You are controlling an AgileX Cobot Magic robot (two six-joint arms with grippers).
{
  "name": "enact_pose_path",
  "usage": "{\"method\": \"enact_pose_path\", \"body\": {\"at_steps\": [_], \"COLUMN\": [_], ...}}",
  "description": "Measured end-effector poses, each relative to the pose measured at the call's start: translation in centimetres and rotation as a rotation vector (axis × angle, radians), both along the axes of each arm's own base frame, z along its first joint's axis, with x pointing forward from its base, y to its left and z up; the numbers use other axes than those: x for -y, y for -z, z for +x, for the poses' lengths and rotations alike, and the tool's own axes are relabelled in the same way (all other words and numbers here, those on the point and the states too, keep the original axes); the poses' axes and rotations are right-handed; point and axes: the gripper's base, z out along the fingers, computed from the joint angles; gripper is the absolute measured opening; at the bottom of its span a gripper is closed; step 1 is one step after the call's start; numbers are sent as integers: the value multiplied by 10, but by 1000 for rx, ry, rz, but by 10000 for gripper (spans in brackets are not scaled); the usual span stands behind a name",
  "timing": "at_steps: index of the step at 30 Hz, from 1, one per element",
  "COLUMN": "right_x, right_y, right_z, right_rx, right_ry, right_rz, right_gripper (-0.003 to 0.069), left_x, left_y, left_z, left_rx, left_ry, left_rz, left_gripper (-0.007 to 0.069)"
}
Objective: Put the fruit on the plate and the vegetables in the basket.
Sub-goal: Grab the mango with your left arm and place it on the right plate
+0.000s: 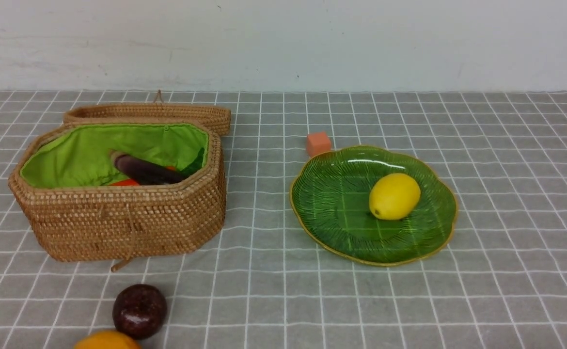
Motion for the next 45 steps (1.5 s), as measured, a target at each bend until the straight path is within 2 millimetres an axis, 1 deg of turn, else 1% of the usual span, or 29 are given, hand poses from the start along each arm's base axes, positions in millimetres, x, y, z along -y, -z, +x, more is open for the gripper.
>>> {"method": "enact_pose_path", "body": {"at_steps": [33,36,38,39,40,42,44,45], "right_x": [0,0,0,0,0,0,0,0], "right_y": [0,0,0,0,0,0,0,0], "right_z": [0,0,0,0,0,0,0,0], "right_rx": [0,0,0,0,0,0,0,0], "right_ry": [3,3,3,3,3,3,3,3], "right_rz": [-3,-3,-3,-3,-3,-3,-3,-3], "right_gripper": [67,67,72,73,74,80,82,83], "left_x": [0,1,4,5,6,8,8,8], "left_y": [-1,-7,-22,-23,-28,-45,-56,-64], "left_z": [0,2,4,4,4,2,0,-2], "left_rx": [13,78,239,251,307,482,569,592], "left_ry": [1,5,23,24,33,71,88,91], "left_rz": [19,-16,-136,-153,-186,-243,-280,-308], "left_gripper": [239,239,239,239,239,239,239,239]}}
